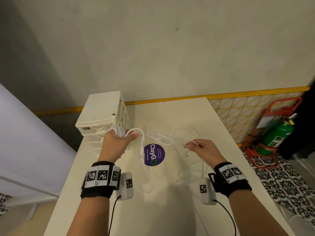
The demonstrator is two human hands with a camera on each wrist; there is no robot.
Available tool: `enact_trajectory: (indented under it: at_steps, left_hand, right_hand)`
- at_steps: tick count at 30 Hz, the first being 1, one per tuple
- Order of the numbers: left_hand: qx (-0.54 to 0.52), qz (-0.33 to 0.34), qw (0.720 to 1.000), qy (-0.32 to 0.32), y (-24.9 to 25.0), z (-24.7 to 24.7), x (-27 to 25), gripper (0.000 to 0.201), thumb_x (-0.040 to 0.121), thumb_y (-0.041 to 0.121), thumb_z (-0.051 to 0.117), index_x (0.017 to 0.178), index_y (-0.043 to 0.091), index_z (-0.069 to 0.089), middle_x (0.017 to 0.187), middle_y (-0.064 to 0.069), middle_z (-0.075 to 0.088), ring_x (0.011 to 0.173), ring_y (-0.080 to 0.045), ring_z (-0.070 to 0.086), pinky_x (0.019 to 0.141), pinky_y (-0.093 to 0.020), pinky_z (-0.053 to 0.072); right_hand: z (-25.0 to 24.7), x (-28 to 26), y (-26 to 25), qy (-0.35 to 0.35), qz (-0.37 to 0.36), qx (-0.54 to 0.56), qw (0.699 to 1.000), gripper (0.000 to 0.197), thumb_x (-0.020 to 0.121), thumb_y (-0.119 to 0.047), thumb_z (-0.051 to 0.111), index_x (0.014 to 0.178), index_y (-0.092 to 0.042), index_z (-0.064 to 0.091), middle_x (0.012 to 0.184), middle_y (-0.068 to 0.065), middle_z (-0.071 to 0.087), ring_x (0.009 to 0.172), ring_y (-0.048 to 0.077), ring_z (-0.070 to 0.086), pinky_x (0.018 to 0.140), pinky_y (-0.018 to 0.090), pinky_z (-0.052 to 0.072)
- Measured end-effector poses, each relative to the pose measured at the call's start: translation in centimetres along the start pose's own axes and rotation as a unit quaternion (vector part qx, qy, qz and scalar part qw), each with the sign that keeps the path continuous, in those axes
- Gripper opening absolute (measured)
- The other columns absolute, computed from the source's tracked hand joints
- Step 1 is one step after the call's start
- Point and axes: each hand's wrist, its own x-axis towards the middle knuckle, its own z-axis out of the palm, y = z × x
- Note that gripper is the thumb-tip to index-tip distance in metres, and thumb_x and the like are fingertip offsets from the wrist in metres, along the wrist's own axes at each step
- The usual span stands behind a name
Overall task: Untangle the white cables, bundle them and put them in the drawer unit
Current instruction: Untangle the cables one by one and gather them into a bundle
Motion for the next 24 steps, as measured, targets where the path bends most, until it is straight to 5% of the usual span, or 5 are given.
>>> enact_trajectory:
  at_steps: [7, 12, 17, 19, 24]
  left_hand:
    - [-0.04, 0.007, 0.997, 0.06, -0.6, 0.3, 0.3, 0.024, 0.074, 0.033, 0.079, 0.08, 0.012, 0.068, 0.066, -0.008, 0.061, 0.06, -0.026, 0.056, 0.054, -0.027, 0.043]
    - [-0.081, 0.01, 0.996, 0.026, 0.7, 1.6, -0.8, 0.018, 0.08, 0.023, 0.074, 0.072, 0.018, 0.059, 0.057, -0.009, 0.055, 0.05, -0.024, 0.049, 0.042, -0.025, 0.04]
    - [-0.072, 0.011, 0.997, 0.005, 1.2, 3.4, -1.5, 0.033, 0.082, 0.029, 0.072, 0.071, 0.013, 0.045, 0.057, -0.008, 0.051, 0.048, -0.02, 0.047, 0.045, -0.027, 0.036]
    - [-0.071, 0.006, 0.997, 0.008, 1.2, 3.9, -1.6, 0.034, 0.083, 0.03, 0.071, 0.071, 0.016, 0.042, 0.06, -0.008, 0.052, 0.049, -0.019, 0.046, 0.045, -0.027, 0.035]
    - [-0.06, 0.015, 0.998, 0.014, 0.8, 4.4, -1.4, 0.033, 0.081, 0.026, 0.072, 0.071, 0.015, 0.043, 0.06, -0.007, 0.051, 0.049, -0.02, 0.048, 0.044, -0.027, 0.034]
  right_hand:
    - [-0.5, 1.1, 3.0, 0.162, 0.005, -0.095, 0.982, 0.025, 0.083, -0.039, 0.065, 0.068, -0.019, 0.069, 0.053, -0.011, 0.056, 0.055, 0.005, 0.048, 0.063, 0.026, 0.037]
    - [-0.5, 2.3, 4.5, 0.09, 0.041, -0.285, 0.953, 0.029, 0.088, -0.047, 0.052, 0.077, -0.026, 0.068, 0.083, 0.006, 0.06, 0.084, 0.026, 0.057, 0.075, 0.035, 0.045]
    - [2.4, 1.4, 1.1, 0.108, -0.185, -0.184, 0.959, 0.035, 0.09, -0.024, 0.057, 0.124, -0.021, 0.057, 0.12, -0.005, 0.052, 0.113, 0.003, 0.042, 0.102, 0.02, 0.033]
    - [3.4, 0.6, -1.0, 0.064, -0.247, -0.09, 0.963, 0.031, 0.089, -0.015, 0.048, 0.117, -0.019, 0.062, 0.117, -0.004, 0.059, 0.113, 0.004, 0.051, 0.1, 0.019, 0.037]
    - [5.6, -1.1, -4.7, -0.151, -0.152, -0.012, 0.977, 0.017, 0.093, -0.023, 0.054, 0.1, -0.02, 0.069, 0.093, -0.009, 0.069, 0.094, 0.003, 0.063, 0.091, 0.018, 0.046]
